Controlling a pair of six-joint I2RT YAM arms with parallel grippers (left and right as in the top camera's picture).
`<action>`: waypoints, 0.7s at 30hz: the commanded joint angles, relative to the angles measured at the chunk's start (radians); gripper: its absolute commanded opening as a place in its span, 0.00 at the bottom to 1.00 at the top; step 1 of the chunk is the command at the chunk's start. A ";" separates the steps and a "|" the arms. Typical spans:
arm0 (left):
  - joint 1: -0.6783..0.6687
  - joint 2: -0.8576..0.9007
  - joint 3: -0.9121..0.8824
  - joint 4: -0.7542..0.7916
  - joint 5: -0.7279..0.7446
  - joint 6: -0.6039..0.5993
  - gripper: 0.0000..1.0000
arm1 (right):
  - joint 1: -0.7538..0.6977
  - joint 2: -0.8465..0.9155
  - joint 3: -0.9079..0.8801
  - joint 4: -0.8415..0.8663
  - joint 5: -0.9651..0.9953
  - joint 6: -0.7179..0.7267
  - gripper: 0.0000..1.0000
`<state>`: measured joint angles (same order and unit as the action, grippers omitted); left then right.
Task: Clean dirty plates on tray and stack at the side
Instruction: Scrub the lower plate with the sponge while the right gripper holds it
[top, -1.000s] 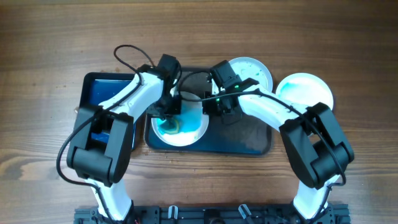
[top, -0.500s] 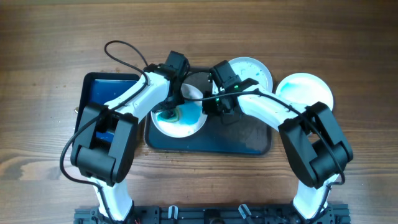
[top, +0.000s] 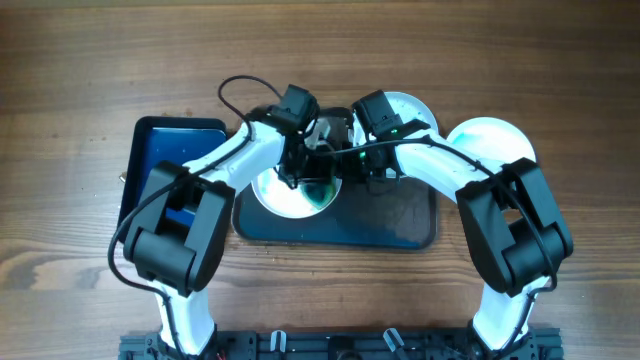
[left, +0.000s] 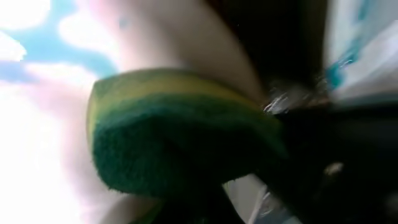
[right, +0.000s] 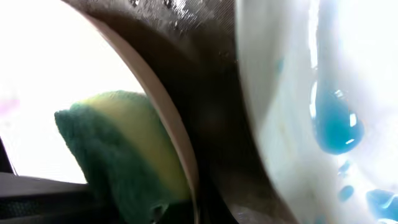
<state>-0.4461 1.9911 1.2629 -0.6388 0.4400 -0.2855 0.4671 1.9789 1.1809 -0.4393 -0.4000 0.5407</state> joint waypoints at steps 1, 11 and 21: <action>-0.003 0.019 -0.006 0.091 0.009 -0.139 0.04 | 0.003 0.029 -0.005 0.015 -0.050 0.009 0.04; 0.100 0.016 0.011 -0.129 -0.888 -0.486 0.04 | 0.003 0.029 -0.005 0.013 -0.042 0.010 0.04; 0.073 0.018 0.011 -0.230 0.039 0.078 0.04 | 0.003 0.029 -0.005 0.015 -0.043 0.009 0.04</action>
<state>-0.3504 1.9774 1.3010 -0.8505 -0.0505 -0.5610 0.4801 1.9919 1.1809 -0.4221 -0.4458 0.5518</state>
